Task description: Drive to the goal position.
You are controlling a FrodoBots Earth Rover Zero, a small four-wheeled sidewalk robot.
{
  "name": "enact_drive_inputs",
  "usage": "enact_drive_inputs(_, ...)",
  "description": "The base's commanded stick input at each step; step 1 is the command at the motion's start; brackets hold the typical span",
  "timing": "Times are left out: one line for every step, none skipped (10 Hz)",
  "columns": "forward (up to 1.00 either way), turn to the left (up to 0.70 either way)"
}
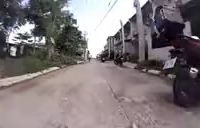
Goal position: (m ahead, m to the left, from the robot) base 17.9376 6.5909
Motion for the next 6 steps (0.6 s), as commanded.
enact_drive_inputs(1.0, 0.04)
enact_drive_inputs(1.0, 0.04)
enact_drive_inputs(1.0, 0.04)
enact_drive_inputs(1.0, 0.04)
enact_drive_inputs(1.0, 0.04)
enact_drive_inputs(1.0, 0.04)
